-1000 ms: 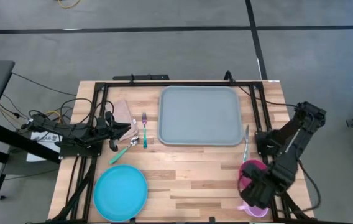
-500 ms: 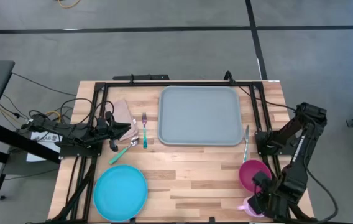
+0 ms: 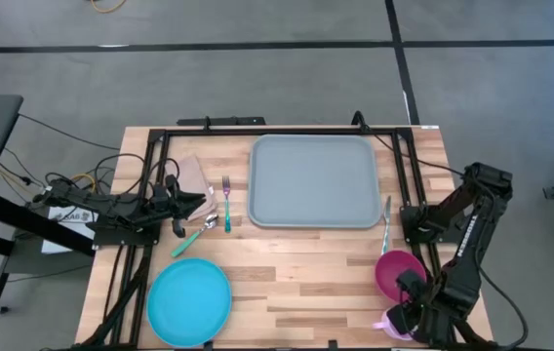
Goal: Set up tray
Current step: Put the pink cup on the top right of the gray serving tray
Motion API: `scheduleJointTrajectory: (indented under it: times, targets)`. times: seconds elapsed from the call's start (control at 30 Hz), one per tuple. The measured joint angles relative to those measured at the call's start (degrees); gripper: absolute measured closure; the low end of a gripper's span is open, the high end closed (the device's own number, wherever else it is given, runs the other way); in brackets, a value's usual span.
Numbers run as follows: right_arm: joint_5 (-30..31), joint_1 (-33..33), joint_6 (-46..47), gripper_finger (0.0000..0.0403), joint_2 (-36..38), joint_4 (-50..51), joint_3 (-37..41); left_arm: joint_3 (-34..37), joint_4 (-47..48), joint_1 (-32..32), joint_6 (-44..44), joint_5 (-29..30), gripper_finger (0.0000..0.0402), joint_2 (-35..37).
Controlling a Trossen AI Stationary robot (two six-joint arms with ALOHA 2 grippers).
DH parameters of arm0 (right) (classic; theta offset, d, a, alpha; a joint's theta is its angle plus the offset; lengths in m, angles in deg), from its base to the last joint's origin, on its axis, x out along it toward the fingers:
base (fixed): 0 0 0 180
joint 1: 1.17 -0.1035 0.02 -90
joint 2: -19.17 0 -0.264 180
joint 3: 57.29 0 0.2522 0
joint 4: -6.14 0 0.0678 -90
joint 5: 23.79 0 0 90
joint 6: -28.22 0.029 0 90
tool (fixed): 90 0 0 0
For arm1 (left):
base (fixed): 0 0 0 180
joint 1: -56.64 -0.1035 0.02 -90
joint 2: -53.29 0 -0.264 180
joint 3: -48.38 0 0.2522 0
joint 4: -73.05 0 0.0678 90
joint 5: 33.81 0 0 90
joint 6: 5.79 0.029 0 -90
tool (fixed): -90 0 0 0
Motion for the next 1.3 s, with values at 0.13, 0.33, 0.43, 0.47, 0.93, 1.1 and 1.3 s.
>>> scheduleJointTrajectory:
  times: [0.13, 0.33, 0.43, 0.47, 0.93, 1.1, 1.3]
  targets:
    - [-0.22, -0.02, -0.29, 0.0274, -2.69, -0.37, 0.0, 0.0, 0.95, 0.0, -1.17, -0.04, 0.0345, 0.0]
    - [-3.53, -0.12, -0.48, 0.0274, -6.04, -0.34, 0.0, 0.0, 1.03, 0.0, -1.33, -0.02, 0.0345, 0.0]
    - [-3.53, -0.39, -1.53, 0.0274, -7.05, 0.01, 0.0, 0.0, 1.04, 0.0, -1.33, -0.02, 0.0345, 0.0]
    - [-3.57, -0.35, -1.57, 0.0274, -7.23, 0.07, 0.0, 0.0, 1.05, 0.0, -1.33, -0.05, 0.0345, 0.0]
    - [-3.24, 2.2, -1.97, 0.0392, -7.38, -3.29, -0.02, -0.02, 1.12, -0.02, -1.33, -0.07, 0.0345, 0.0]
    - [-3.07, 4.84, -5.01, 0.039, -7.57, -8.66, 0.03, -0.02, 1.14, -0.02, -1.33, -0.11, 0.0345, 0.0]
    - [1.46, 11.24, -18.62, 0.0395, -7.55, -14.55, 0.0, -0.02, 1.2, -0.02, -1.34, -0.12, 0.0345, 0.0]
